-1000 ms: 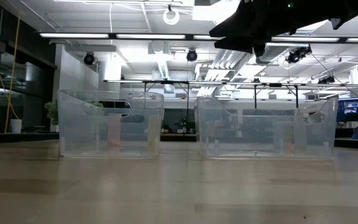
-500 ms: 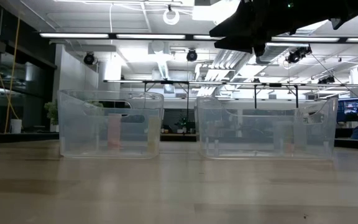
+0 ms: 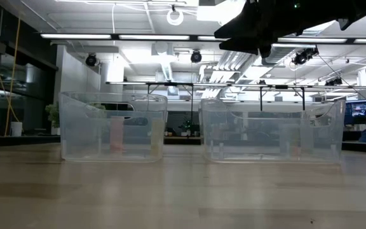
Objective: Pick and place medicine bottles into bin by pill shape (circle, oval)
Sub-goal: Put the orange tablet bottle into the left transparent bin
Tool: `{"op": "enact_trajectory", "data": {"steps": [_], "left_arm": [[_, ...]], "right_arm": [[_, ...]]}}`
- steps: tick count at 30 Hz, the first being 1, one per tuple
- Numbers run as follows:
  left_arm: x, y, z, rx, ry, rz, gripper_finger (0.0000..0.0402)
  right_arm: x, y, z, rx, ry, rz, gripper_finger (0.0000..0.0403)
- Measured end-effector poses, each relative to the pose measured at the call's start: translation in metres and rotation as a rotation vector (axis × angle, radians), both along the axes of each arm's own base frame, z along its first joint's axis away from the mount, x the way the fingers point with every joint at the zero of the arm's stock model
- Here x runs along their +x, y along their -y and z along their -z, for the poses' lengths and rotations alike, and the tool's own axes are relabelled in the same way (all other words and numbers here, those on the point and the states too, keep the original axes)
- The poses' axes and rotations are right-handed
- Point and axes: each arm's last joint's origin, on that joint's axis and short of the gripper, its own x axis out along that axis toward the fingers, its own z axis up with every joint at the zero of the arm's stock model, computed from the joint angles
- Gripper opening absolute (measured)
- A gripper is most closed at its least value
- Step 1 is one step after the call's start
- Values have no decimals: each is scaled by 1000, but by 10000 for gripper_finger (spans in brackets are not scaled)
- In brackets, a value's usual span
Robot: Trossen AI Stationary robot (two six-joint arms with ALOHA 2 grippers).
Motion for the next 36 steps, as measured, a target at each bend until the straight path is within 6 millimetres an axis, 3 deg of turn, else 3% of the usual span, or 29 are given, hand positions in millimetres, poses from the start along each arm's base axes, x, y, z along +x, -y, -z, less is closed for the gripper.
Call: {"op": "enact_trajectory", "data": {"steps": [21,36], "left_arm": [[3,0,7,-13,-46,-29,204],[10,0,-8,-14,-86,-31,204]], "right_arm": [[0,0,1,2,-10,1,224],[0,0,1,5,-9,2,224]]}}
